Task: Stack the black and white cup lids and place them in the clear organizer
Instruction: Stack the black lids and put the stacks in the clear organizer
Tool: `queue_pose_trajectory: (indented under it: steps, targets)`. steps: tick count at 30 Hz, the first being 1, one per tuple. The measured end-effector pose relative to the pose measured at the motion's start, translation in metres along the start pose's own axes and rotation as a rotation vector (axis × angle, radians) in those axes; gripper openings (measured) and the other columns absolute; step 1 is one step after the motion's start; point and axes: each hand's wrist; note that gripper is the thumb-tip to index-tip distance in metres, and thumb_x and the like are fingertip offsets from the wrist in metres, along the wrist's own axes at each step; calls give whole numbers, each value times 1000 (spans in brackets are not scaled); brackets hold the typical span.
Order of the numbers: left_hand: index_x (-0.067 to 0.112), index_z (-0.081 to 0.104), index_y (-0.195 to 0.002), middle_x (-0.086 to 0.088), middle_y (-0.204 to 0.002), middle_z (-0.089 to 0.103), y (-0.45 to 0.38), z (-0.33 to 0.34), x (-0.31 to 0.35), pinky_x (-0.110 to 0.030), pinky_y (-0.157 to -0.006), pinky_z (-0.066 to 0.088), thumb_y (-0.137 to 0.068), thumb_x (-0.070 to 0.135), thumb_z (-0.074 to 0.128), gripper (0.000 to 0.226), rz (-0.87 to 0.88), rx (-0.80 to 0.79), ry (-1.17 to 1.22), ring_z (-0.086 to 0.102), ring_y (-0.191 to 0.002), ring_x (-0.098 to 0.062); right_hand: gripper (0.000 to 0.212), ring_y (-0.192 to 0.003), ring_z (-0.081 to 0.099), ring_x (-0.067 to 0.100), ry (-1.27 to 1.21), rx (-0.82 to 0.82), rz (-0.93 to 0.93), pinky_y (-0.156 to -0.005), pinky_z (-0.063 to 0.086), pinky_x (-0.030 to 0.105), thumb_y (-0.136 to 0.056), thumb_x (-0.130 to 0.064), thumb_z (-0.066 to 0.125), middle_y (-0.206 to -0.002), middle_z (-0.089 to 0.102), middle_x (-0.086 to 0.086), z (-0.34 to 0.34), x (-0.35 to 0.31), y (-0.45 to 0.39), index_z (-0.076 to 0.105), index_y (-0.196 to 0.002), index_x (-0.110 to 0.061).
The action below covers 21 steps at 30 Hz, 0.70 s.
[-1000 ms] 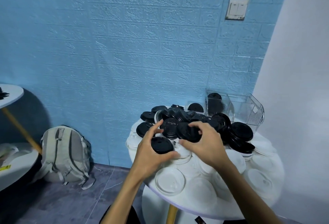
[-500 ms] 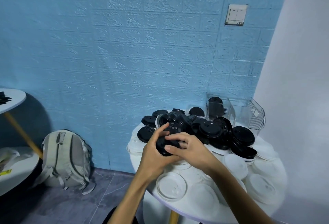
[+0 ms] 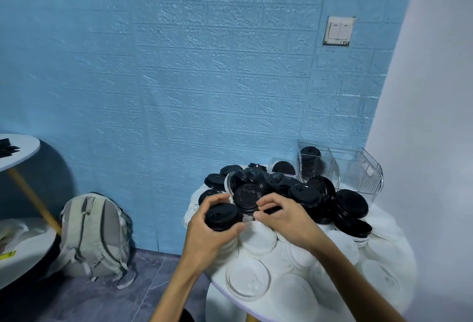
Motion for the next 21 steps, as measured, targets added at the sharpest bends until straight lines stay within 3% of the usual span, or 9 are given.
queue_pose_trajectory:
  steps: [1, 3, 6, 8, 10, 14, 19, 21]
  targets:
    - [26, 67, -117, 12, -113, 73, -1, -3, -1, -17, -94, 51, -55, 35, 93, 68, 0, 0, 0, 68, -110, -7, 32, -89, 70, 6, 59, 50, -14, -91, 57, 33, -81, -45, 79, -111, 68, -16, -1, -3, -5, 66, -111, -39]
    - [26, 67, -118, 12, -114, 73, -2, -5, -3, -18, -94, 51, -54, 40, 92, 70, -2, -3, -3, 67, -110, -7, 49, -111, 59, 12, 307, 139, -97, -101, 48, 31, -83, -38, 79, -127, 60, -14, 0, -12, -19, 59, -128, -37]
    - [26, 67, -119, 13, -113, 72, -3, -4, -5, -15, -93, 51, -53, 39, 93, 72, -4, -8, -23, 67, -109, -5, 87, -139, 29, 20, 676, 44, -194, -115, 23, 40, -77, -51, 77, -154, 35, -9, 7, -22, -42, 34, -151, -41]
    - [26, 67, -119, 15, -113, 72, -4, -2, -8, -14, -92, 51, -55, 31, 96, 70, -4, -6, -45, 67, -109, -3, 97, -144, 19, 25, 804, -55, -179, -115, 16, 44, -73, -62, 75, -159, 27, -8, 14, -21, -56, 27, -155, -42]
    - [27, 66, -119, 16, -112, 72, -4, -2, -13, -16, -94, 51, -60, 17, 98, 68, -5, -8, -51, 66, -110, -3, 92, -142, 22, 26, 862, -66, -173, -112, 15, 43, -76, -63, 73, -156, 33, -8, 19, -17, -64, 31, -154, -40]
    - [30, 66, -120, 14, -115, 71, -5, -1, -21, -21, -99, 52, -62, 9, 97, 69, 2, -14, -49, 66, -112, -5, 77, -137, 31, 19, 810, 38, -190, -108, 17, 38, -79, -51, 74, -146, 45, -9, 20, -12, -65, 41, -148, -38]
    - [42, 56, -133, 13, -116, 71, -4, 1, -19, -18, -97, 51, -60, 20, 100, 88, -9, 3, -28, 65, -114, -4, 74, -123, 51, 9, 288, 200, -190, -109, 36, 33, -65, -50, 87, -128, 54, -12, 2, -24, -46, 55, -131, -40]
    - [44, 45, -143, 14, -115, 72, -5, 5, -15, -18, -97, 51, -61, 17, 99, 102, -28, 4, -9, 65, -114, -2, 70, -113, 55, 0, 149, 153, -197, -103, 40, 27, -58, -53, 87, -121, 57, -17, 0, -36, -34, 58, -121, -43]
Point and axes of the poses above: each hand's wrist, its own y-axis away from the middle knuckle, its own z-axis out of the palm, x = y × z
